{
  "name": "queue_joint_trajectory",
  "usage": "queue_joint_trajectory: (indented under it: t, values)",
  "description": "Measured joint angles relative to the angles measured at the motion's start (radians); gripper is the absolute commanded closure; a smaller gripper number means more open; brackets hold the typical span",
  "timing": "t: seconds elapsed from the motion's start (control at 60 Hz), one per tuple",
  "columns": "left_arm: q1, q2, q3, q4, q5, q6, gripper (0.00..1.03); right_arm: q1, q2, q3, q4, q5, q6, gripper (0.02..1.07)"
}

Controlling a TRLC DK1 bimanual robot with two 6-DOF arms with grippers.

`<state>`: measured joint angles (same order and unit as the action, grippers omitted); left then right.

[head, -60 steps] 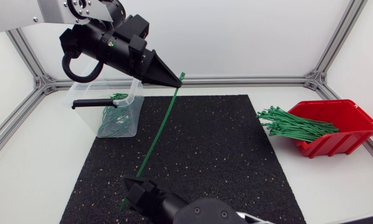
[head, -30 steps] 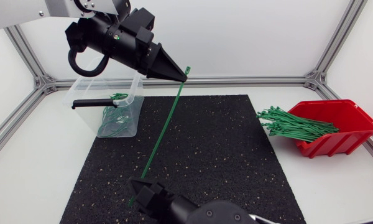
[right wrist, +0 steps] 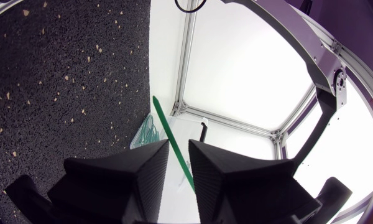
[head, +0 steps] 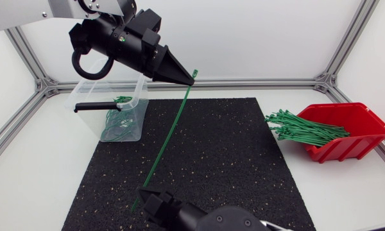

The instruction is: Take a green cable tie from the red box, thread the tail through the head to close it, then place it in the transparent bin on the left.

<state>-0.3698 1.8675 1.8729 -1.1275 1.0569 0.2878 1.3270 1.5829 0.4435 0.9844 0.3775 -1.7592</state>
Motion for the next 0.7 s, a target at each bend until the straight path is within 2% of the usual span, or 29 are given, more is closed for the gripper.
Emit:
queue_joint_trajectory:
  t: [0.1,0.35,0.45,0.7]
  values:
    - [0.0,0.0,0.0,0.0,0.0,0.0,1.0,-0.001,0.0,0.0,0.0,-0.003,0.0,0.88]
    - [0.0,0.0,0.0,0.0,0.0,0.0,1.0,-0.006,0.0,0.0,0.0,-0.013,0.0,0.95]
    - [0.0,0.0,0.0,0.0,0.0,0.0,1.0,-0.016,0.0,0.0,0.0,-0.018,-0.001,1.01]
    - [0.0,0.0,-0.002,0.002,-0.007,0.013,1.0,-0.054,-0.025,0.002,0.0,-0.034,-0.014,1.01]
